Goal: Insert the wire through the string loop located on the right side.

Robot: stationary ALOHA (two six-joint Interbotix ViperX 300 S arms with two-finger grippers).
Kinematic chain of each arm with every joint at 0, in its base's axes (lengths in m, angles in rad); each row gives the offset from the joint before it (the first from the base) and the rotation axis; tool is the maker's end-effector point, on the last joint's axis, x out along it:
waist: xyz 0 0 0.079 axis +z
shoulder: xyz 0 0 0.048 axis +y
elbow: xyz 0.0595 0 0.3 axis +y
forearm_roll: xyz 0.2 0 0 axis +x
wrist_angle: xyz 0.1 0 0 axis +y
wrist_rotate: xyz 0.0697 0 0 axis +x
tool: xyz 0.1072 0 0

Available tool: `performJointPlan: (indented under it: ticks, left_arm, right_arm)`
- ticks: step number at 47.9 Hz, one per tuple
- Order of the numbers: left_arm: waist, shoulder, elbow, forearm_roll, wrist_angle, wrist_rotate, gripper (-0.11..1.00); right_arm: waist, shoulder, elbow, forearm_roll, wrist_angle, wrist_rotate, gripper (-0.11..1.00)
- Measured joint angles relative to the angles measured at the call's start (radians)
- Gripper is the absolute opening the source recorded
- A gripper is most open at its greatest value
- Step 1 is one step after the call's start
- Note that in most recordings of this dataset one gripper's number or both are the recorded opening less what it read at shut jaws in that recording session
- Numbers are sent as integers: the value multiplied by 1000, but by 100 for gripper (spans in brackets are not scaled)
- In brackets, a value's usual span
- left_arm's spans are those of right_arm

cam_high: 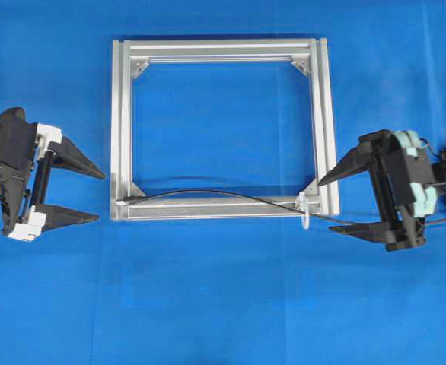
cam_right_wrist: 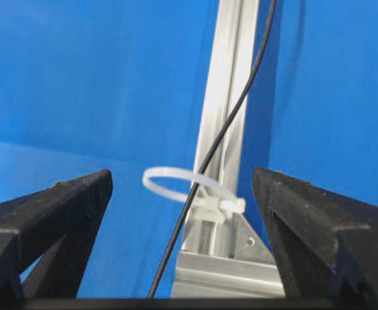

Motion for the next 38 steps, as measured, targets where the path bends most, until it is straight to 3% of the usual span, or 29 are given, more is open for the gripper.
performJointPlan:
  ticks: [14,38]
  left_arm:
    - [12,-107,-9,2,66,35,84]
    - [14,-100,-9,2,69,40,84]
  right_arm:
    - [-2,-54,2,0,18,-2,96]
    - [-2,-51,2,-2,18,-2,96]
